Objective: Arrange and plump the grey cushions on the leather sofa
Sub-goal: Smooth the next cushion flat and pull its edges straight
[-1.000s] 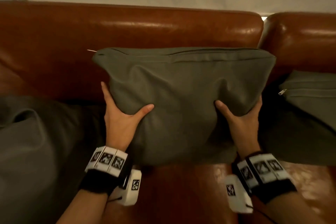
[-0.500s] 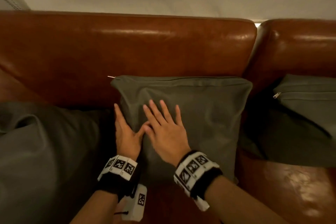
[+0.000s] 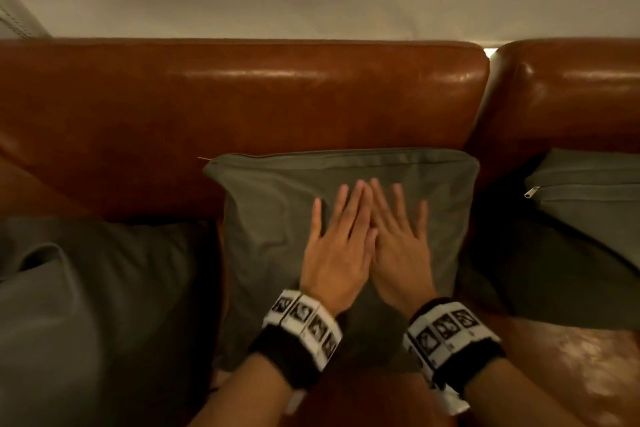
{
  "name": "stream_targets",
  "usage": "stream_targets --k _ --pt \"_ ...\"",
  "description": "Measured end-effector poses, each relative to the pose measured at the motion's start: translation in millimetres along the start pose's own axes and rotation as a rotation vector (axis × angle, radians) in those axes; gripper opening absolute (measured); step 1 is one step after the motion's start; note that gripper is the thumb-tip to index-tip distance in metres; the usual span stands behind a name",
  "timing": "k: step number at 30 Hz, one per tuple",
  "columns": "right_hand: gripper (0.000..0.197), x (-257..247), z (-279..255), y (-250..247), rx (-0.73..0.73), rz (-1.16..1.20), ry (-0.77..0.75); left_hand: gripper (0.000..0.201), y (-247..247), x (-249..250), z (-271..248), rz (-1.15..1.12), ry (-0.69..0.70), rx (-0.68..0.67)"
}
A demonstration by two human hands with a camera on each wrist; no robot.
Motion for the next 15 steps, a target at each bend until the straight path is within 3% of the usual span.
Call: stream_targets --k 1,2,5,7,9,10,12,15 --pt "0.058 -1 2 8 -0.021 -0.034 -0.044 0.054 3 -6 10 -0.011 -0.063 -0.075" --pt "0.056 5 5 8 -0.036 -0.027 0.007 0.054 7 -20 14 -0.007 -0.146 -0.128" --pt "0.049 63 1 -4 -0.028 0.002 0.330 0.053 23 -86 -3 0.091 -0.372 -0.240" --pt "0.050 97 -11 -20 -0.080 0.117 0.568 0.057 22 -129 -25 0.085 -0.595 -0.317" --pt "0.051 101 -17 -27 -0.038 0.147 0.623 0.061 13 -146 -45 -0.019 -0.817 -0.277" --pt "0.052 91 -18 -27 0.032 0.132 0.581 0.061 10 -143 -52 -0.011 -0.841 -0.216" --pt "0.056 45 -21 -18 0.161 0.122 0.373 0.059 2 -111 -54 0.036 -0.698 -0.068" --pt "0.055 -23 -45 24 0.035 0.059 -0.108 0.057 13 -44 -68 0.018 -0.253 -0.113"
Point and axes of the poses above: each hand's wrist, its own z-axis towards the middle knuckle, its own y-axis out of the palm, x = y × z, the point moved 1 cm from there along z, towards the middle knuckle, and after that the axes turned 11 degrees about z, right-handed, at the moved point
